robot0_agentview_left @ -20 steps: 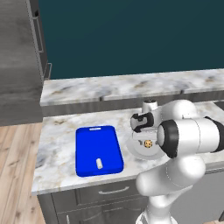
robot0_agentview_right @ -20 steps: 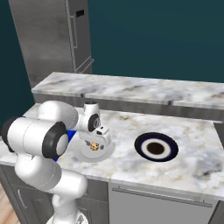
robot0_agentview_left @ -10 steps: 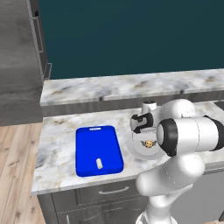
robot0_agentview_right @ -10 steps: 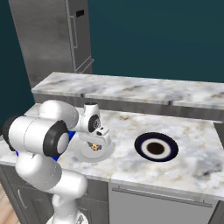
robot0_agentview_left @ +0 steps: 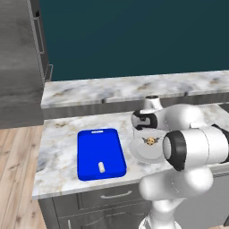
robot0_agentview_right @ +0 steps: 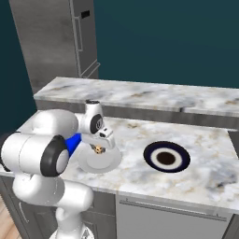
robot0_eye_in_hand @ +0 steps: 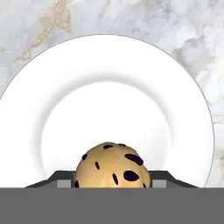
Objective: Move the dessert items from the plates to the tray.
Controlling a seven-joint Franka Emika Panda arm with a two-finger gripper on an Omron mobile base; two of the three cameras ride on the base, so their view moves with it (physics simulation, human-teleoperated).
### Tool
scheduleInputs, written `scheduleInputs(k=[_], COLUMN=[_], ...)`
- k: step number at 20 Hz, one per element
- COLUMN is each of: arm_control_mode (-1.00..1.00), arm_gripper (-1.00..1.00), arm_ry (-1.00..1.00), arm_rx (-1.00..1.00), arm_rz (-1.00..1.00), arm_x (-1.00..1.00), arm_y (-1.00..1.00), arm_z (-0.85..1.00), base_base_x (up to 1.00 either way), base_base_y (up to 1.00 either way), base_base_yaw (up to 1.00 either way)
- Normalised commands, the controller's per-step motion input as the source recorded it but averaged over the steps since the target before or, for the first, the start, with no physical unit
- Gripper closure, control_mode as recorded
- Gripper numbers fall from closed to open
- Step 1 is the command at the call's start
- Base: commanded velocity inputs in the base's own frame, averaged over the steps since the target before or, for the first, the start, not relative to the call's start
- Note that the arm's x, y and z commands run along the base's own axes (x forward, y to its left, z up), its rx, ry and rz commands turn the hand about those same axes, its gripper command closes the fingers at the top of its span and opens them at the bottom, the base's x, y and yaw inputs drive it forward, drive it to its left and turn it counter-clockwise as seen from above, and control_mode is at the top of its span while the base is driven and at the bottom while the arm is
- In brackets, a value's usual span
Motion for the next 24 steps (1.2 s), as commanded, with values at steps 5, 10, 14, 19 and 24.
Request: scheduleInputs(k=[5,10,14,19,24], arm_control_mode=[-1.00,-1.00,-1.00,-1.00,-1.00], arm_gripper=[1.00,1.00,1.00,1.00,1.00], arm_ry=[-0.04,-0.03,0.00,0.00,0.00], arm_rx=[0.00,0.01,0.00,0.00,0.00], arm_rz=[0.00,0.00,0.00,0.00,0.00], arm_x=[-0.04,0.00,-0.01,-0.12,-0.07], arm_y=[0.44,0.69,0.76,0.93,0.84], arm_z=[0.53,0.38,0.18,-0.06,-0.08], base_base_x=[0.00,0.00,0.00,0.00,0.00], base_base_y=[0.00,0.00,0.00,0.00,0.00], base_base_yaw=[0.00,0.00,0.00,0.00,0.00])
